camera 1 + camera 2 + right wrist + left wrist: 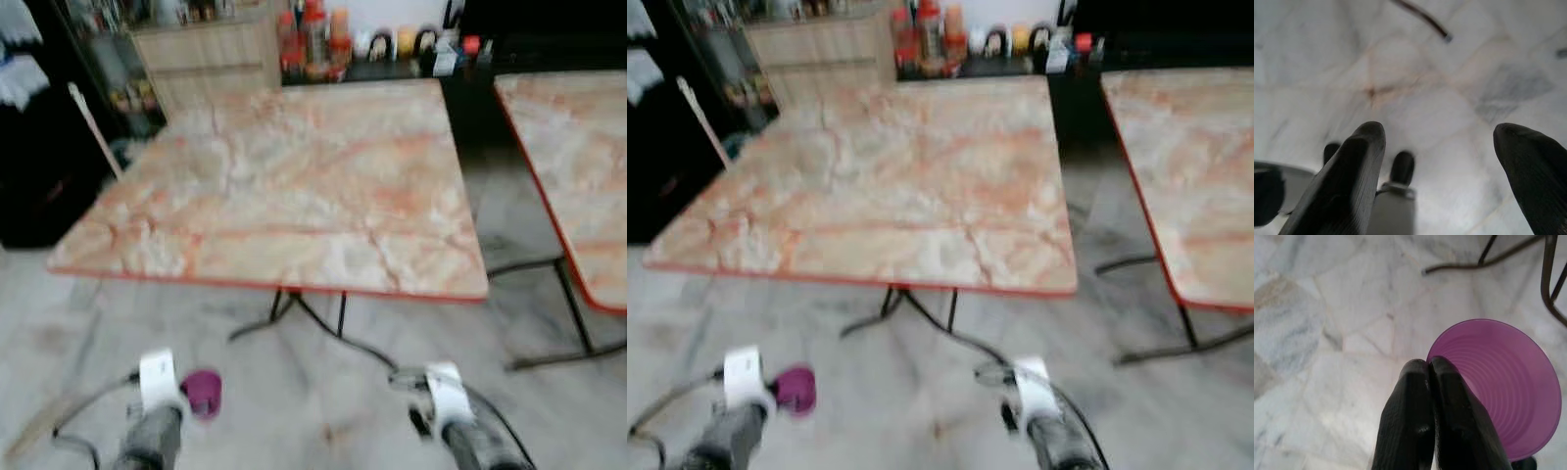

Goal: Setting the table

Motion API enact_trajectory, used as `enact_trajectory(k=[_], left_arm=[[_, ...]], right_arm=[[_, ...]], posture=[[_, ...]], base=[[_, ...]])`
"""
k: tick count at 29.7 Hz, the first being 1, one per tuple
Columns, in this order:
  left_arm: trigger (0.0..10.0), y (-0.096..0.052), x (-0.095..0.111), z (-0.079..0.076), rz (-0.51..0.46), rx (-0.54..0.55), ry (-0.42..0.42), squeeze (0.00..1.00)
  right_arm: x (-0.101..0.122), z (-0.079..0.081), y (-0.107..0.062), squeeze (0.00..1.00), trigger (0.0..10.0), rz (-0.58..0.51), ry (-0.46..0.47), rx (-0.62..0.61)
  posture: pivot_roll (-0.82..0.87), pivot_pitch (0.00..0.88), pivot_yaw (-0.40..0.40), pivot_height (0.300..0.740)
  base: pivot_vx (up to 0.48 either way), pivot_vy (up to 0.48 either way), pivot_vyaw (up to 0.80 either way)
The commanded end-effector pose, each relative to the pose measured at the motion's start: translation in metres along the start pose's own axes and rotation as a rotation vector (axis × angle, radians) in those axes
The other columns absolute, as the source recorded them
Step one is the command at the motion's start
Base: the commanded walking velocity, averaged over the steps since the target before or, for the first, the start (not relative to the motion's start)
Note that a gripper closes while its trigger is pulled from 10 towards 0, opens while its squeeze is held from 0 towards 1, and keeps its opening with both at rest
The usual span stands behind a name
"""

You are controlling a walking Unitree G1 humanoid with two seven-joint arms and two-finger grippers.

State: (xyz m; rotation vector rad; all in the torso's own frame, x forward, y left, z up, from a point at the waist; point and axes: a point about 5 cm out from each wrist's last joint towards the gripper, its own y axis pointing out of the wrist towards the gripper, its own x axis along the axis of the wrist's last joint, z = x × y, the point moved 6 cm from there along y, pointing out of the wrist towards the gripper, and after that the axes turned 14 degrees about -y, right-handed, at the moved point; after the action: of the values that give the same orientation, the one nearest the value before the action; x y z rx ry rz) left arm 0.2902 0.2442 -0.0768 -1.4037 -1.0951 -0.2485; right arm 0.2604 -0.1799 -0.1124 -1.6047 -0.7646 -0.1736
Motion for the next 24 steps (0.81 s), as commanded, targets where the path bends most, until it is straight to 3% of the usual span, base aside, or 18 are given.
enact_trajectory(k=[1,7,17,24], left_arm=[[10.0,0.0001,0.0019,0.0062,0.003,0.017,0.018,0.00],[10.0,-0.0002,0.0002,0.0074,0.009,0.021,0.018,0.00],[10.0,-0.0005,-0.0012,0.0093,0.015,0.023,0.020,0.00],[10.0,-0.0005,-0.0018,0.0080,0.017,0.010,0.028,0.00]], right_arm=[[0.0035,0.0021,0.0003,0.00,10.0,-0.006,-0.020,0.012],[0.0040,0.0024,0.0003,0.00,10.0,-0.012,-0.014,0.014],[0.0051,0.0031,0.0002,0.00,10.0,-0.015,-0.044,0.024],[0.0031,0.0025,0.0002,0.00,10.0,-0.011,0.010,0.011]], posture=[[-0.06,0.051,0.114,0.740],[-0.06,0.055,0.114,0.740],[-0.06,0.055,0.114,0.740],[-0.06,0.056,0.113,0.740]], base=[[0.244,-0.296,0.00],[0.311,-0.268,0.00],[0.413,0.000,0.00],[0.399,-0.048,0.00]])
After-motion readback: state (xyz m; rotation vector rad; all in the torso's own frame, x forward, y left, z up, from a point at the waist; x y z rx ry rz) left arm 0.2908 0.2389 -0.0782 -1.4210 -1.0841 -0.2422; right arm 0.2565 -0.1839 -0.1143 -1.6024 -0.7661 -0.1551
